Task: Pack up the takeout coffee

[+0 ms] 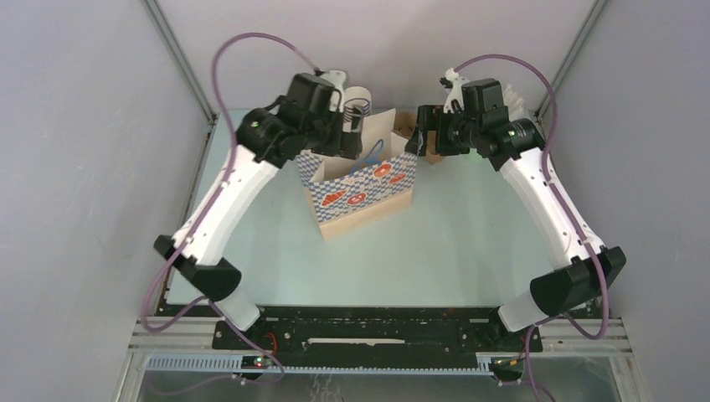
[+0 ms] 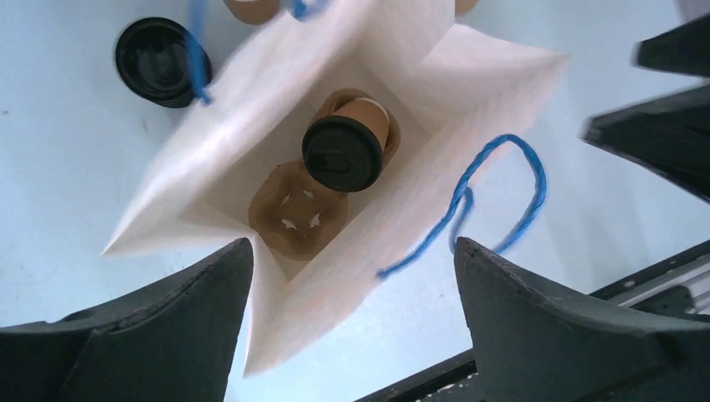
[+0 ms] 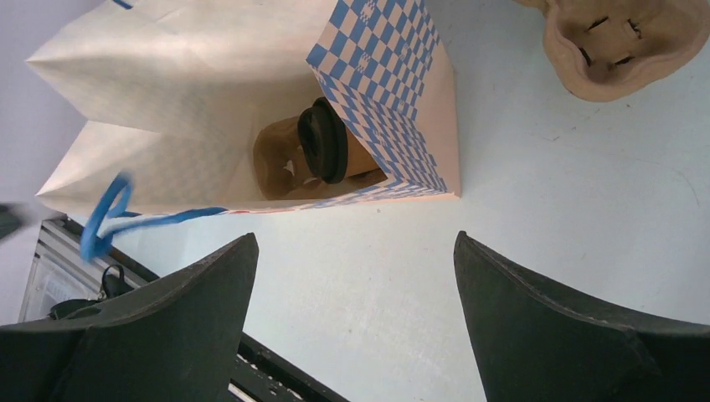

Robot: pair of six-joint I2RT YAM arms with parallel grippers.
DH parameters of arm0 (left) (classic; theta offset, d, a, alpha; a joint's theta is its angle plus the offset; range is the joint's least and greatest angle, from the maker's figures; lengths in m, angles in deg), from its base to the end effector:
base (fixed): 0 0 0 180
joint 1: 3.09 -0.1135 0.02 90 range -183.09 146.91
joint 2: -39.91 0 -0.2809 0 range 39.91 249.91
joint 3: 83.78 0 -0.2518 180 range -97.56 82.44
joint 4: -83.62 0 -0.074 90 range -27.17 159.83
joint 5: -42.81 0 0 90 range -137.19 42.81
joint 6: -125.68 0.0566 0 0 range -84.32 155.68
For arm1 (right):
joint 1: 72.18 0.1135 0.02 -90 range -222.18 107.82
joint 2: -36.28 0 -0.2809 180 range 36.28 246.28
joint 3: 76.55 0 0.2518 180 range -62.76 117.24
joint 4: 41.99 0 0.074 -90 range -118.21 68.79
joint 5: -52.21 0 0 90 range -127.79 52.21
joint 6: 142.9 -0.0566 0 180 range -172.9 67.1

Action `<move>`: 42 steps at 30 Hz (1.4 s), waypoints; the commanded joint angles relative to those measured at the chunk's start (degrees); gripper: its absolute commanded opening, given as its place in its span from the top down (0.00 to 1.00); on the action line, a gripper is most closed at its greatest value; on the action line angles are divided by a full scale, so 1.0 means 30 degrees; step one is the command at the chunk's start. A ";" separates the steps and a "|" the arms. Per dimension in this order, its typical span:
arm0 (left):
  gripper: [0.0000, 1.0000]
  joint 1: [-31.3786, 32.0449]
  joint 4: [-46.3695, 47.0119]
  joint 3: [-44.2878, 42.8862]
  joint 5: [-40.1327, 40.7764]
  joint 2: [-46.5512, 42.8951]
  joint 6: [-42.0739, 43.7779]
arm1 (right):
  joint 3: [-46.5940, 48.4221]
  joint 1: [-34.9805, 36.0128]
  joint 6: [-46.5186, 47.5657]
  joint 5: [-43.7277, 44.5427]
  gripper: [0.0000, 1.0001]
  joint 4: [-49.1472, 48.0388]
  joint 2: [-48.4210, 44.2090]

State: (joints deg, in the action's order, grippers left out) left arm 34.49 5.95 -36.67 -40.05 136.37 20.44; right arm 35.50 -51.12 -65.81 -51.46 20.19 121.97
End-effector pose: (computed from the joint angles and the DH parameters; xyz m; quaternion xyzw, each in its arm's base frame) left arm 0.2833 -0.2091 0.4563 0.1509 0.8968 -0.1325 0.3942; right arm 0.3023 0.1307 0.4299 -0.1169 0.8779 0.2334 0.4015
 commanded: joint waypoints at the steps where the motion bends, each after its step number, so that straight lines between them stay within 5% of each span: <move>1: 0.10 -0.0201 -0.2190 -0.1387 0.2126 -0.2527 -0.3382 | 0.1467 0.0396 0.0548 0.0478 0.05 -0.0784 0.1189; 5: 0.18 -0.1665 -0.3590 0.0726 0.3082 -0.3953 -0.5900 | 0.3443 0.1069 0.1619 0.1162 0.05 -0.0340 0.2744; 11: 0.15 -0.4771 -0.2700 0.3431 0.0552 -0.4184 -0.8323 | 0.6180 0.2019 0.2369 0.2659 0.07 0.0365 0.4992; 19: 0.17 -0.5350 -0.2642 0.1019 -0.0527 -0.0930 -0.7368 | 0.8251 0.3281 0.3127 0.5455 0.15 0.1113 0.7236; 24: 0.20 -0.5350 -0.3493 0.0899 0.0123 0.0014 -0.6434 | 0.8517 0.3500 0.3407 0.6095 0.35 0.1500 0.7889; 32: 0.44 -0.5376 -0.4482 -0.0153 0.0189 0.0863 -0.4531 | 0.7438 0.3628 0.4053 0.5576 0.67 0.1851 0.7036; 36: 0.66 -0.5363 -0.4555 0.0429 -0.1124 0.0384 -0.3699 | 0.6757 0.3650 0.3766 0.4772 0.85 0.2908 0.6008; 42: 0.85 -0.5138 -0.3098 0.3309 -0.3001 -0.2149 -0.3116 | 0.2353 0.3659 0.3111 0.4139 0.97 0.0623 0.2959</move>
State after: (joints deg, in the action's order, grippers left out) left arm 18.64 -5.13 -32.19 -44.10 137.40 7.89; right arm 49.90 -40.50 -55.10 -37.04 26.80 139.37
